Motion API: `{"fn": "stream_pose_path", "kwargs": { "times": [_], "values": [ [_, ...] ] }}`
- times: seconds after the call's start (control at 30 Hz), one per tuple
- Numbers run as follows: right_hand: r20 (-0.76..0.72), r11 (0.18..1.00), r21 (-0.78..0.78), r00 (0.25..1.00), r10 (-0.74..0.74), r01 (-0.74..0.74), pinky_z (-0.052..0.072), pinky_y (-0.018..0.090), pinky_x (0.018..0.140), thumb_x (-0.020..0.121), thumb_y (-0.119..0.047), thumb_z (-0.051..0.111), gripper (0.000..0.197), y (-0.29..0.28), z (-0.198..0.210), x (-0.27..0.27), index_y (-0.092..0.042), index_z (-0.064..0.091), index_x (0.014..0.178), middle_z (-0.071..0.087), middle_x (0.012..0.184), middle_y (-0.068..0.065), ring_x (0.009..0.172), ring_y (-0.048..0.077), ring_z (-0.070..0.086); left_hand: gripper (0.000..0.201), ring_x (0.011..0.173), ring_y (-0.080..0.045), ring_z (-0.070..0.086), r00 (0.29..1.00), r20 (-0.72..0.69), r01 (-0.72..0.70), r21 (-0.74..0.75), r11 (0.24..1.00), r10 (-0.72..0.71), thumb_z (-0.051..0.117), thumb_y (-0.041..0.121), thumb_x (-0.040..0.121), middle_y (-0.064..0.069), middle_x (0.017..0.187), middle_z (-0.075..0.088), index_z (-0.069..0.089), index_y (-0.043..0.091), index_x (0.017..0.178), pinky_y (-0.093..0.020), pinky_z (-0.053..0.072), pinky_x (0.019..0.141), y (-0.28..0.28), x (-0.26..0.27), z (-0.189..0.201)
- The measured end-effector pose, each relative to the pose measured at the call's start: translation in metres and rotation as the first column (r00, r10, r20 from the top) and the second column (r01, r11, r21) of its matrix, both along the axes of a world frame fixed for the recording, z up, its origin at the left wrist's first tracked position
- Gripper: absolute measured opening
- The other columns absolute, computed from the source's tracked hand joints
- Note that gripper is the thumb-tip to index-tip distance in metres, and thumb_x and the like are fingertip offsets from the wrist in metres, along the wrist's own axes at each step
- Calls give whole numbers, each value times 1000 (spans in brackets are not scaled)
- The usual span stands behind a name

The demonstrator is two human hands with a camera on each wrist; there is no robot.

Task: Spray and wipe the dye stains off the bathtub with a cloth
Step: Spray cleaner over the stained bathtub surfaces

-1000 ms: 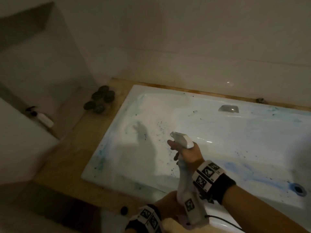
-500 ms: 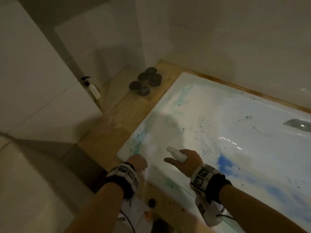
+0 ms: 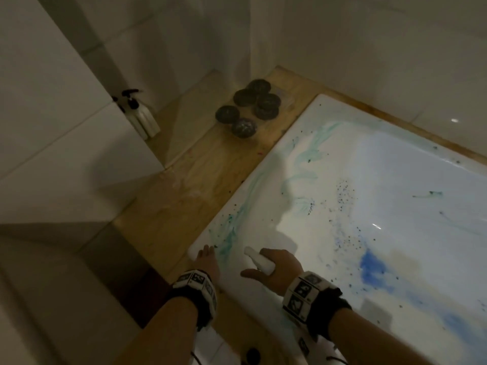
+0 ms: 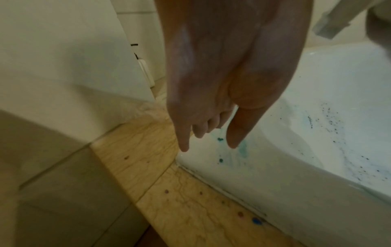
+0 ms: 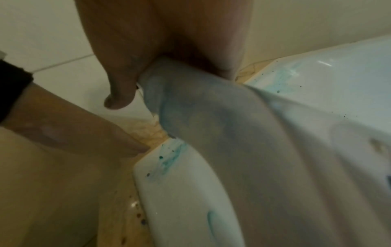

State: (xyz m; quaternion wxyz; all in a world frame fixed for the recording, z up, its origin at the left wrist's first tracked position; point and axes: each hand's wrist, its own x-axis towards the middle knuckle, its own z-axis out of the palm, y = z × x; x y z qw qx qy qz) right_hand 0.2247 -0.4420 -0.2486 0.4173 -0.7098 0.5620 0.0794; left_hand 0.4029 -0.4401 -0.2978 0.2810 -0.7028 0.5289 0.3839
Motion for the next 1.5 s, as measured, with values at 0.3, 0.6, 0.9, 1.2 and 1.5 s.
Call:
{"fn": "stream_pose_path", "kwargs": {
  "times": [0.3, 0.6, 0.9, 1.2, 1.5],
  "values": [
    [-62, 995, 21, 994, 95, -94, 31, 20, 64, 54, -96, 12, 100, -22, -50, 13, -25, 56, 109, 42, 72, -11, 77, 18, 49, 58, 145, -29, 4, 999, 0, 52, 37, 998, -52, 33, 15, 100, -13, 156, -8, 3, 5, 149, -40, 13, 116, -13, 4, -38],
    [20, 996, 85, 999, 32, -33, 44, 28, 79, 77, -65, 57, 38, -28, -56, 22, -27, 53, 85, 60, 99, 1, 99, 22, 57, 56, 144, -29, -5, 991, -23, 133, 174, 976, -131, 24, 13, 102, -13, 155, -13, -5, 4, 148, -44, 8, 117, -14, 14, -40],
    [51, 999, 42, 998, -22, 20, 44, 27, 71, 80, -61, 55, 39, -33, -52, 13, -24, 47, 81, 60, 91, 3, 90, 22, 59, 56, 144, -30, -6, 994, -47, 104, 169, 980, -98, 22, 13, 103, -15, 154, -19, -10, 3, 147, -38, 7, 116, -14, 13, -36],
    [138, 982, -29, 974, -181, 186, 49, 30, 69, 69, -81, 43, 64, -44, -53, -4, -21, 61, 82, 61, 77, 1, 75, 20, 60, 49, 132, -23, 37, 996, 70, 65, -146, 987, -55, 32, 22, 100, -9, 150, 29, 23, 12, 147, -34, 33, 106, -36, 4, -32],
    [151, 939, -70, 934, -325, 338, 39, 26, 56, 80, -56, 61, 42, -63, -65, -17, -22, 44, 61, 46, 58, -7, 62, 17, 51, 108, 145, -23, -10, 991, 0, -128, -254, 959, 133, 58, 58, 80, -9, 156, -16, -9, 8, 149, -43, 2, 118, -61, -19, -62]
  ]
}}
